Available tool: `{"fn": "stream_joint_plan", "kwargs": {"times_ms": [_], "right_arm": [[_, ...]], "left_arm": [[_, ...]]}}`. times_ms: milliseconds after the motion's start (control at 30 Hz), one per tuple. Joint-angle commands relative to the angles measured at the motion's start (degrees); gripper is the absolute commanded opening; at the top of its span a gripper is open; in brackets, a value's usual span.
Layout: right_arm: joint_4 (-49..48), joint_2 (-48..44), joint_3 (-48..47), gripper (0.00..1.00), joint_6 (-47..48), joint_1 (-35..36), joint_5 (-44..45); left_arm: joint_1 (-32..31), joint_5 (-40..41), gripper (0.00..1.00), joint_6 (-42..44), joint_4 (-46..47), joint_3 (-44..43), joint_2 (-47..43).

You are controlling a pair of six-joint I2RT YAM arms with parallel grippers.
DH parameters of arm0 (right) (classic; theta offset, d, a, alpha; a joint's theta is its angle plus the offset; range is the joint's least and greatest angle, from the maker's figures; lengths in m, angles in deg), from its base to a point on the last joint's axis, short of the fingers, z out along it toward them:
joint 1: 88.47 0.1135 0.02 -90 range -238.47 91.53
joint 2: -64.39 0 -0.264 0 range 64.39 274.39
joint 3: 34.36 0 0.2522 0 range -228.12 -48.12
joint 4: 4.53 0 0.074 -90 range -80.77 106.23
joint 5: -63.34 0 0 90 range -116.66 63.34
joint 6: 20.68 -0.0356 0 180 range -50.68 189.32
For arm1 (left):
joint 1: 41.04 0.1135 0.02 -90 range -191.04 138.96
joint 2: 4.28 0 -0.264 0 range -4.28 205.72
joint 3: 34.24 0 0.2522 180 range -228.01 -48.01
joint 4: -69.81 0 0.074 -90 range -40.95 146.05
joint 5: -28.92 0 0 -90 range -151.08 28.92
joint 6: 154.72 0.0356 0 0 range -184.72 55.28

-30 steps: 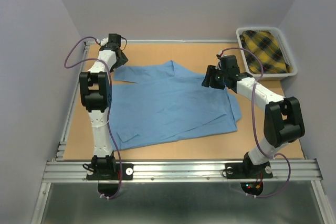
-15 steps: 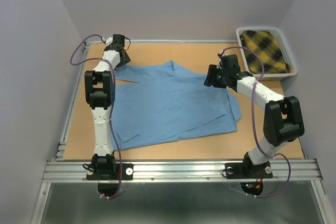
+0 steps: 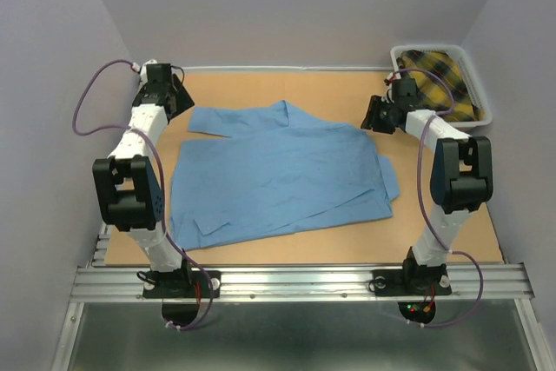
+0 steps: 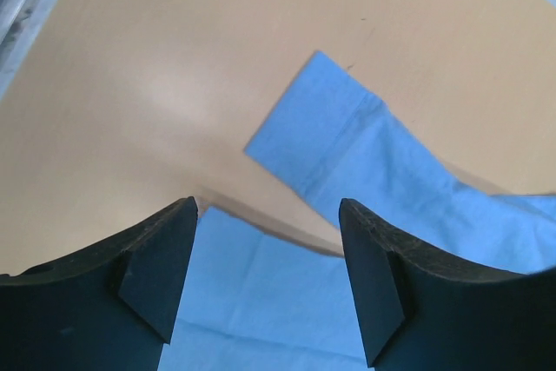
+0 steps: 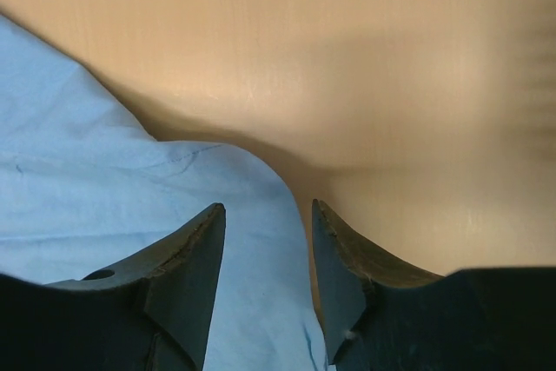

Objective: Fold and stack the long sleeve shirts
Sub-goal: Fold the shirt

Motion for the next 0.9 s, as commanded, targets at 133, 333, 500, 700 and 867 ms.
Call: {"fn": "stream_joint_plan", "kwargs": {"times_ms": [133,333,500,700,867], "right_arm": [[-0.2,5.3,-8.7,0.48,4.4,-2.4,-7.0],[-0.2,6.5,-9.1,0.48,4.6,-2.4,-8.4],[-0.2,6.3,-8.3,0.48,5.4,-2.5,-6.7],[-0.6,2.9,-6.1,0.49,5.8,-2.2,-3.5],[-0.6,-1.0,-3.6,0.52,6.6,0.6,2.7]], "left_arm": [[7.0,-6.2,0.77,-1.2,2.0,13.8,-3.7],[7.1,-6.9,0.77,-2.8,1.9,14.0,0.3],[6.3,-8.2,0.77,-5.1,2.8,10.3,1.5],[-0.4,-1.3,0.77,-4.2,-2.2,-3.2,6.7],[-4.1,4.8,0.77,-11.5,-6.4,-12.2,13.1]]}}
